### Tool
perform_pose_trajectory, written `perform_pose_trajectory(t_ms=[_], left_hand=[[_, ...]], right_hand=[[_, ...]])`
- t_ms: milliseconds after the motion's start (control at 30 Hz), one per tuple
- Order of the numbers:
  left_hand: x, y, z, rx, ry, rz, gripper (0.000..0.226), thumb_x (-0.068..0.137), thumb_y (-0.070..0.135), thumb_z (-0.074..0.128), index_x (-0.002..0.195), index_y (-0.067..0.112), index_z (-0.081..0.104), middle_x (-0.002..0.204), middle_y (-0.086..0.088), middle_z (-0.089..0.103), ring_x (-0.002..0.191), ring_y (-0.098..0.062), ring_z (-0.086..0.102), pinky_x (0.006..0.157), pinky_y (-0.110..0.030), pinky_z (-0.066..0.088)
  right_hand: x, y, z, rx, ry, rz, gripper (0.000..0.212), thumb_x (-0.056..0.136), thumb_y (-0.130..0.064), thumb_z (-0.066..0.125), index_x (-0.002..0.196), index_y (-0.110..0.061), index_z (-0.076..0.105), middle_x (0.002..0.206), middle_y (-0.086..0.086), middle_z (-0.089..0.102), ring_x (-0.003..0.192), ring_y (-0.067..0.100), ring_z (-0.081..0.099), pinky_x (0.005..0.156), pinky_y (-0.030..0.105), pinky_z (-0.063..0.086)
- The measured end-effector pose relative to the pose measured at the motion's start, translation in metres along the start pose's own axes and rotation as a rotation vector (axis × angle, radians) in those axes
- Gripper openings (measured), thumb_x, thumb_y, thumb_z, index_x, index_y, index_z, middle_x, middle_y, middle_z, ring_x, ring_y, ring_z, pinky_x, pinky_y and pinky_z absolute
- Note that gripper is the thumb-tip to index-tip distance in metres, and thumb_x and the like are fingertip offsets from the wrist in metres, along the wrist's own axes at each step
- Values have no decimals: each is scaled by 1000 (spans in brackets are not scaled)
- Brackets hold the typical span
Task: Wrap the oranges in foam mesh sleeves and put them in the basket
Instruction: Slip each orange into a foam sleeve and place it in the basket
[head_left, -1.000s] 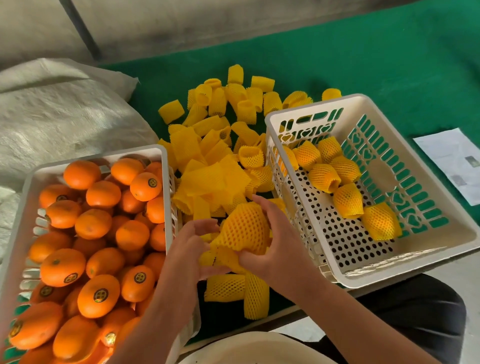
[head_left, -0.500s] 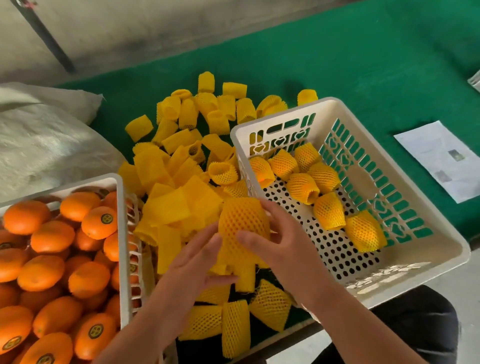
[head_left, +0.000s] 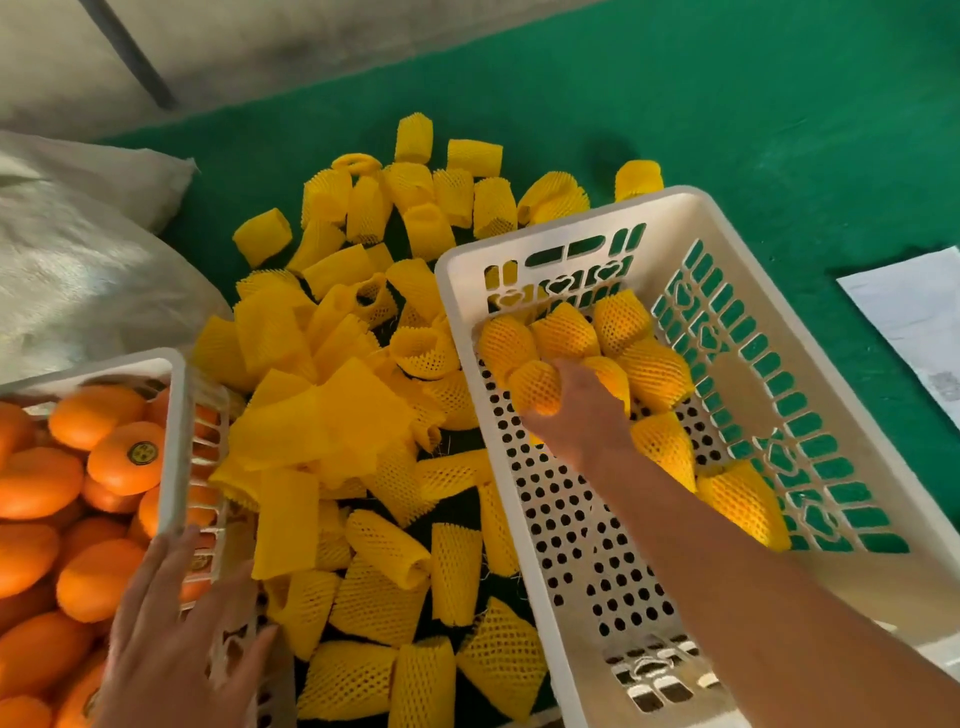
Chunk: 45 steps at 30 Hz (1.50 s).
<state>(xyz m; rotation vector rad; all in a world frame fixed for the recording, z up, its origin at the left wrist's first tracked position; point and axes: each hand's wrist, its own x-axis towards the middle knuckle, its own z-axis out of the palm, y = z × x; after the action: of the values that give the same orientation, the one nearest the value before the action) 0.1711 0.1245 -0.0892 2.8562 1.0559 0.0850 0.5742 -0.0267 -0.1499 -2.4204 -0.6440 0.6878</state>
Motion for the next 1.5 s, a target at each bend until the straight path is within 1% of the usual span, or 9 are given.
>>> perform_pose_trajectory(t_ms=[333, 533, 600, 700, 867, 1000, 1167, 1333, 1500], left_hand=[[1, 2, 3, -70, 117, 69, 79, 92, 79, 37, 99, 15, 81, 151, -19, 51, 154, -41, 26, 128, -47, 16], [-9, -6, -3, -137, 24, 56, 47, 83, 58, 55, 109, 24, 75, 157, -11, 44, 159, -34, 11, 123, -55, 23], [-12, -4, -9, -193, 17, 3, 44, 87, 57, 53, 114, 28, 72, 159, -4, 42, 160, -29, 7, 119, -55, 24], [-17, -2, -16, -340, 51, -46, 43, 94, 54, 56, 128, 30, 67, 164, 2, 36, 160, -18, 2, 121, -46, 22], [-26, -22, -37, -528, 145, -225, 41, 104, 51, 50, 143, 41, 45, 165, 16, 25, 150, -8, 24, 112, -35, 32], [-30, -69, -55, -319, 255, -305, 37, 103, 28, 55, 140, 24, 56, 152, 1, 47, 142, -22, 38, 114, -48, 42], [-12, -102, -58, -68, -119, -354, 57, 98, 41, 60, 149, 26, 39, 152, -2, 40, 139, -26, 41, 108, -46, 44], [9, -106, -40, 47, -144, -355, 69, 88, 43, 74, 145, 28, 39, 147, -3, 38, 139, -27, 39, 103, -43, 48], [13, -115, -32, 64, -60, -353, 73, 82, 45, 79, 145, 32, 44, 144, 4, 46, 137, -23, 37, 103, -41, 45]], right_hand=[[-15, -1, -11, -2, 41, -4, 75, 95, -39, 73, 158, -20, 37, 158, 4, 46, 141, 26, 47, 113, 45, 43], [-104, -72, -27, 218, 156, -73, 50, 98, -59, 59, 140, -34, 54, 135, -17, 58, 117, -4, 55, 82, 20, 45], [-142, -108, -16, 175, 210, -199, 52, 98, -60, 57, 142, -32, 52, 135, -19, 54, 119, -13, 48, 89, 16, 44], [-186, -153, 16, 32, 154, -423, 51, 100, -46, 61, 146, -28, 49, 153, -7, 47, 143, 10, 41, 112, 33, 44], [-211, -185, 72, -125, -106, -494, 40, 104, -38, 61, 143, -28, 57, 155, -10, 44, 145, 7, 35, 101, -1, 18], [-214, -177, 94, -159, -187, -426, 37, 105, -36, 59, 140, -25, 59, 147, -8, 50, 140, 12, 43, 111, 23, 37], [-206, -152, 118, -297, -304, -343, 33, 107, -30, 54, 139, -26, 59, 147, -1, 48, 136, 21, 47, 108, 34, 44], [-183, -125, 134, -480, -435, -232, 36, 106, -27, 52, 139, -36, 62, 171, 9, 12, 155, 34, 21, 118, 41, 37], [-176, -113, 134, -416, -434, -171, 49, 103, -20, 52, 151, -24, 46, 151, 8, 46, 136, 26, 45, 110, 36, 41]])
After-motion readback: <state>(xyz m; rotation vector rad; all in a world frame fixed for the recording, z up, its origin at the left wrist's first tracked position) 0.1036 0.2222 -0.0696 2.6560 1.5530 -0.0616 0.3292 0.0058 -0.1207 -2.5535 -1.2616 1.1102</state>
